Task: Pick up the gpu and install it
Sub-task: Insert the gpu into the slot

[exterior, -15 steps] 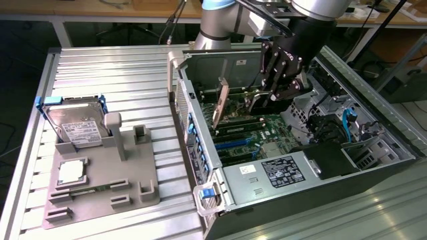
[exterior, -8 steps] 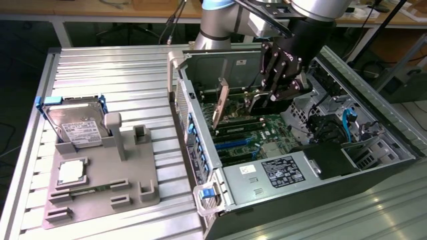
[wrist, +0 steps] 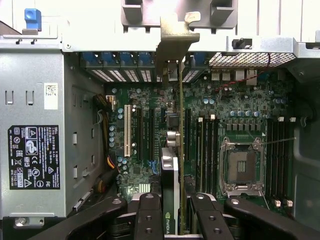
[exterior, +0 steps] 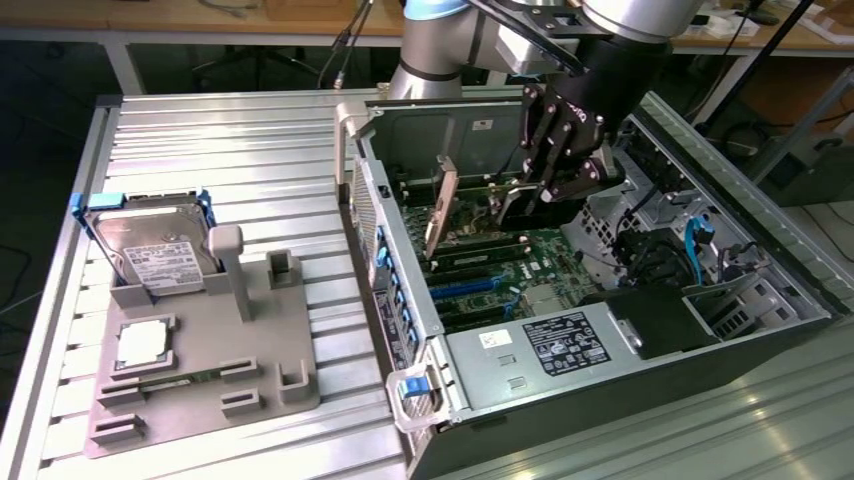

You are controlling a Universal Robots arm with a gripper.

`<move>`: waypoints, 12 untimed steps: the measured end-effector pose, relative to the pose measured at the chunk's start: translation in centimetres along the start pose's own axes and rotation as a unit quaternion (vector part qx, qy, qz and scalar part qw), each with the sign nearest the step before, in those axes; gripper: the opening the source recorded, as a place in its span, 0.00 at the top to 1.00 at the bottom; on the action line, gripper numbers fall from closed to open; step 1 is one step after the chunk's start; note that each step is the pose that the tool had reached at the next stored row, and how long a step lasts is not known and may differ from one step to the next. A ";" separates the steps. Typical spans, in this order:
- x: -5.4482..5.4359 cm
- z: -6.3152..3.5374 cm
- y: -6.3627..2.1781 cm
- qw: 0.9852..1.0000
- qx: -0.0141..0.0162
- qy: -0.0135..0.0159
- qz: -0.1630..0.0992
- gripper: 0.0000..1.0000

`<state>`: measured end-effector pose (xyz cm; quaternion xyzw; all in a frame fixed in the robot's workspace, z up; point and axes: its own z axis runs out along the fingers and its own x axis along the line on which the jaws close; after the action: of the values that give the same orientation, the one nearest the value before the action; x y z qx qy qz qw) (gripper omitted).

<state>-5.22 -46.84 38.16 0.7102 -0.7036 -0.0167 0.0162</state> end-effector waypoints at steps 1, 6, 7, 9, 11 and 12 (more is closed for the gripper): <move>0.0 0.01 0.00 1.000 0.000 0.000 0.000 0.73; 0.0 0.98 -0.05 1.000 0.000 0.001 0.000 0.73; 0.0 1.15 -0.05 1.000 0.000 0.001 0.000 0.73; 0.0 1.26 -0.06 1.000 0.000 0.001 0.000 0.73; 0.0 1.36 -0.06 1.000 0.000 0.001 0.000 0.73; 0.0 1.45 -0.07 1.000 0.000 0.002 0.000 0.73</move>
<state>-5.22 -46.84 36.71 0.7102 -0.7036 -0.0155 0.0174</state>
